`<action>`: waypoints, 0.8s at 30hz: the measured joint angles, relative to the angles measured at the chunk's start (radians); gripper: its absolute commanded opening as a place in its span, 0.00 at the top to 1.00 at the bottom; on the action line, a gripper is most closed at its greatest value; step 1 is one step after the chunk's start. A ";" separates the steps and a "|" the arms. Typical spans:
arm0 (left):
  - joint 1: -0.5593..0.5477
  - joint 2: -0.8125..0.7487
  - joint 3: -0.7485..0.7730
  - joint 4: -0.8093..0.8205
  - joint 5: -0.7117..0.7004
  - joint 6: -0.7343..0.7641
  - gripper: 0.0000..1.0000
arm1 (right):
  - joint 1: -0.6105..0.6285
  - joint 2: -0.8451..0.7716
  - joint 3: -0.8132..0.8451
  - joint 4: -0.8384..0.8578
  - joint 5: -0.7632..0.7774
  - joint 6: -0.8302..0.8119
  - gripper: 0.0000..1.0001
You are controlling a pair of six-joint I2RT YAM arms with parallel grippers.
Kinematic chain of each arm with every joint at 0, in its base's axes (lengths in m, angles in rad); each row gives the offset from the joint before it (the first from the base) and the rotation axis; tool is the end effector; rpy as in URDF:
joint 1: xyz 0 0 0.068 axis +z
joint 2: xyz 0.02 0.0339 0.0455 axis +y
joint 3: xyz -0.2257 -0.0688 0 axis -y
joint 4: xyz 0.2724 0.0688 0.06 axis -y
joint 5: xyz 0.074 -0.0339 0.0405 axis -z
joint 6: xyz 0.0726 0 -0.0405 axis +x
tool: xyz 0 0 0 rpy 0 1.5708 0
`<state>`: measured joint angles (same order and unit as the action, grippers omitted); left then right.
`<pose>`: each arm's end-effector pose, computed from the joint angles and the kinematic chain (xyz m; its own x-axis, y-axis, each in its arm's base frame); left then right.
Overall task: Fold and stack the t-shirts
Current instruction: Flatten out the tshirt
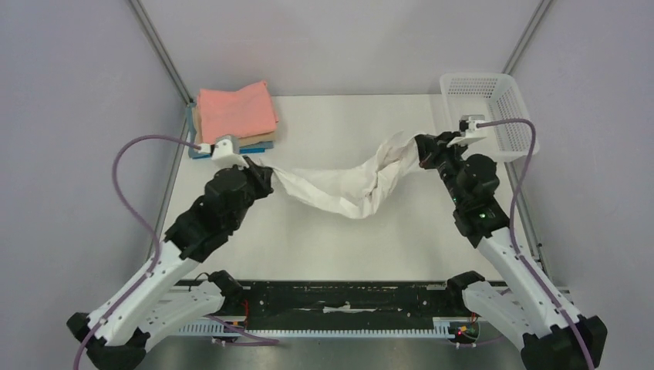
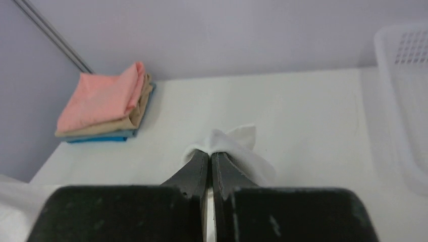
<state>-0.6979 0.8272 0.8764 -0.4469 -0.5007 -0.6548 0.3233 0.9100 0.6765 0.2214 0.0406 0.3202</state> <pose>0.2241 -0.1425 0.2996 -0.3722 -0.3851 -0.8445 -0.0025 0.9103 -0.4140 0.2919 0.0947 0.2853 -0.0987 0.2986 -0.9493 -0.2612 0.9127 0.3143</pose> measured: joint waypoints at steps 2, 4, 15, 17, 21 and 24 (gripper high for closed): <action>0.000 -0.071 0.053 -0.031 -0.021 0.021 0.98 | 0.000 -0.058 0.068 -0.039 0.021 -0.019 1.00; 0.000 -0.132 0.113 -0.043 -0.040 0.048 0.98 | 0.000 -0.110 0.122 -0.071 0.036 -0.032 1.00; 0.000 -0.366 0.417 -0.161 -0.149 0.097 0.98 | 0.000 -0.342 0.421 -0.246 0.161 -0.143 1.00; 0.000 -0.386 0.433 -0.181 -0.167 0.096 0.98 | 0.000 -0.363 0.454 -0.265 0.200 -0.163 1.00; 0.000 -0.380 0.451 -0.248 -0.269 0.084 0.98 | 0.000 -0.381 0.465 -0.291 0.303 -0.193 1.00; 0.000 -0.316 0.468 -0.300 -0.380 0.068 0.98 | 0.000 -0.357 0.465 -0.316 0.377 -0.217 1.00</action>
<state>-0.6979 0.5110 1.3441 -0.7467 -0.8803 -0.5873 0.3233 0.5526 1.1412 -0.0948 0.4179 0.1036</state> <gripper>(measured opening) 0.043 0.011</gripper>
